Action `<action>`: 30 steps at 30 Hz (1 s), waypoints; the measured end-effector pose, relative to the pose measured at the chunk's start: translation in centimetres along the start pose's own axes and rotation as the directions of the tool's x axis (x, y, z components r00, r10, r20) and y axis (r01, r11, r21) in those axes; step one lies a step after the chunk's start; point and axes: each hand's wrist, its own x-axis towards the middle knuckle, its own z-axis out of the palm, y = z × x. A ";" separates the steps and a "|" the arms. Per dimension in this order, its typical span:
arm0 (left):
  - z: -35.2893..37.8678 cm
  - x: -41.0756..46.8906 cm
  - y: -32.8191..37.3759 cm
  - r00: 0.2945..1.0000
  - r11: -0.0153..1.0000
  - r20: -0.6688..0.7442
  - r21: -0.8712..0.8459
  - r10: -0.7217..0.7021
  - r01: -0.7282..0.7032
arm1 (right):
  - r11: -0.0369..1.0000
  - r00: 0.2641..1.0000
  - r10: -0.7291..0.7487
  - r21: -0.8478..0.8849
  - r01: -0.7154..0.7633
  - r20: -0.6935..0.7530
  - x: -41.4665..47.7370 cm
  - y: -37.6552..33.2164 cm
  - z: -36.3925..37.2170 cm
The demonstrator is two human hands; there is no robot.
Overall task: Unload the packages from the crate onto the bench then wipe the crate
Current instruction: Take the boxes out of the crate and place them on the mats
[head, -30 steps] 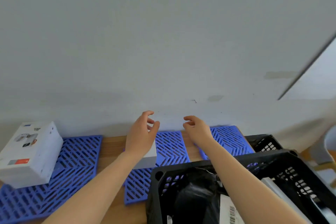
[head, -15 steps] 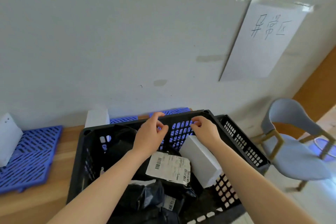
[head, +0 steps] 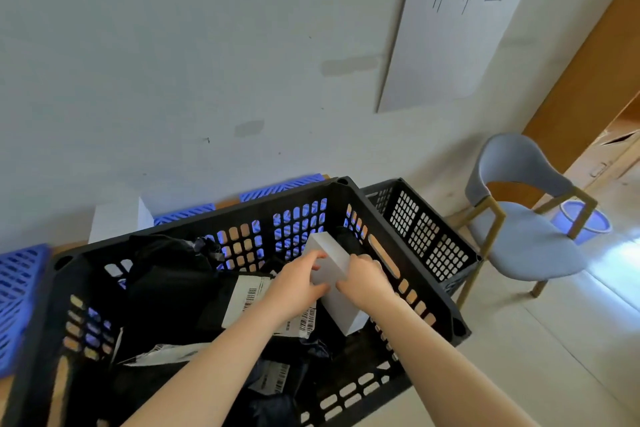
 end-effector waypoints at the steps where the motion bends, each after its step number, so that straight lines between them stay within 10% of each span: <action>1: 0.2 0.2 -0.1 1.000 1.000 0.010 0.008 -0.003 0.002 | 1.000 1.000 0.004 -0.011 -0.004 0.000 0.3 0.2 0.2; 17: -0.4 -0.6 -0.2 1.000 1.000 0.008 -0.003 0.015 -0.015 | 0.999 0.992 -0.021 0.032 0.025 -0.122 -0.6 0.2 0.7; 30: -5.3 -6.7 2.3 0.979 0.975 -0.201 -0.224 -0.042 -0.004 | 0.800 0.899 0.025 0.547 0.245 -0.438 -7.1 -2.0 -5.7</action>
